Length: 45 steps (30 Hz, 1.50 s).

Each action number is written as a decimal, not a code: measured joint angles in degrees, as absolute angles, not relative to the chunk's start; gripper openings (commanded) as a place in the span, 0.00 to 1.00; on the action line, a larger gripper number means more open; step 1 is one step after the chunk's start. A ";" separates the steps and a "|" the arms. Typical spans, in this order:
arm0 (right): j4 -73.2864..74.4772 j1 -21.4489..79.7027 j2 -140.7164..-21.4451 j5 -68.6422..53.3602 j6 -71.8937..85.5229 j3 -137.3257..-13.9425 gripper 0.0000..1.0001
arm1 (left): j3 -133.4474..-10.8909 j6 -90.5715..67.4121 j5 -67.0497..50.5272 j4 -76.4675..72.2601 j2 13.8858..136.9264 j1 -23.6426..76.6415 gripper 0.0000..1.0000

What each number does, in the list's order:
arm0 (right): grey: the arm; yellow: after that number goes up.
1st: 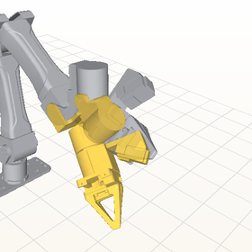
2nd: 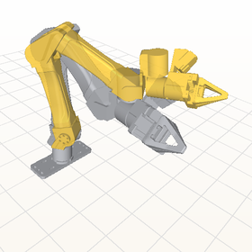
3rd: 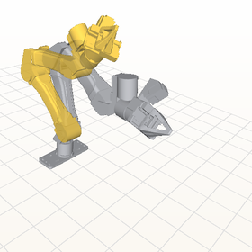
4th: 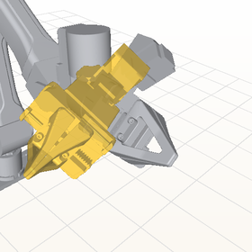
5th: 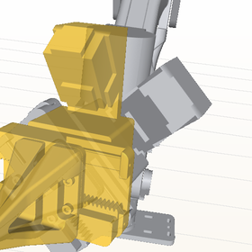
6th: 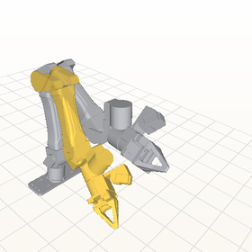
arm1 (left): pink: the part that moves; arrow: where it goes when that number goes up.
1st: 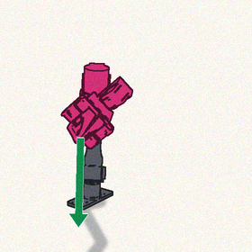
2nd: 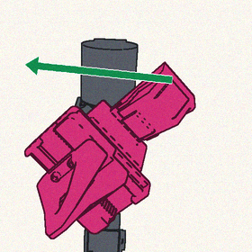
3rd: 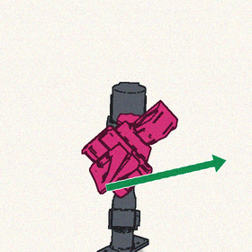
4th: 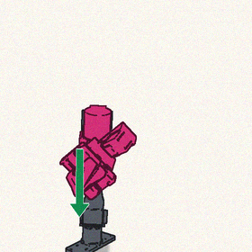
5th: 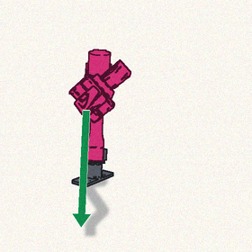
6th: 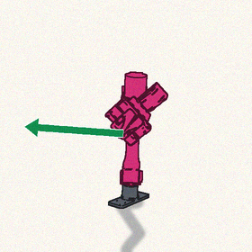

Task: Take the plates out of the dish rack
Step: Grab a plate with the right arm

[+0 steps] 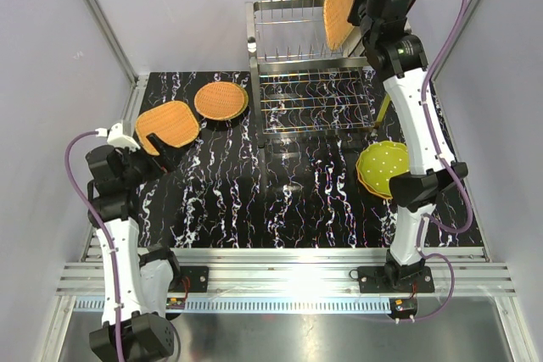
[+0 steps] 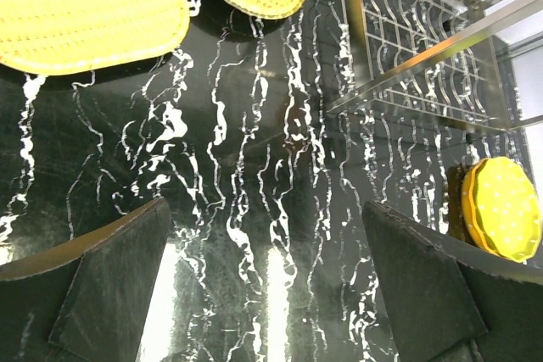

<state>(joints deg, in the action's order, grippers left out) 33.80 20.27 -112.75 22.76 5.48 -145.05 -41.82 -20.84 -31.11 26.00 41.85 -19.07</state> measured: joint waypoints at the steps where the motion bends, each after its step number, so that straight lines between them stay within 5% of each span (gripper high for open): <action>1: 32.69 20.27 -112.22 22.72 5.06 -143.85 0.00 | -42.02 -20.97 -31.27 25.98 41.91 -19.07 0.99; 25: 20.27 20.08 -111.59 20.69 1.83 -144.24 0.00 | -43.92 -29.04 -37.71 19.94 45.41 -19.05 0.99; 45: 24.18 20.08 -110.34 12.12 14.26 -145.71 0.00 | -44.27 -52.27 -49.56 -3.20 51.24 -16.51 0.99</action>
<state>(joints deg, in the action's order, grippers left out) 24.18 20.08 -110.34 12.12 14.26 -145.71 -44.27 -52.27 -49.56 -3.20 51.24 -16.51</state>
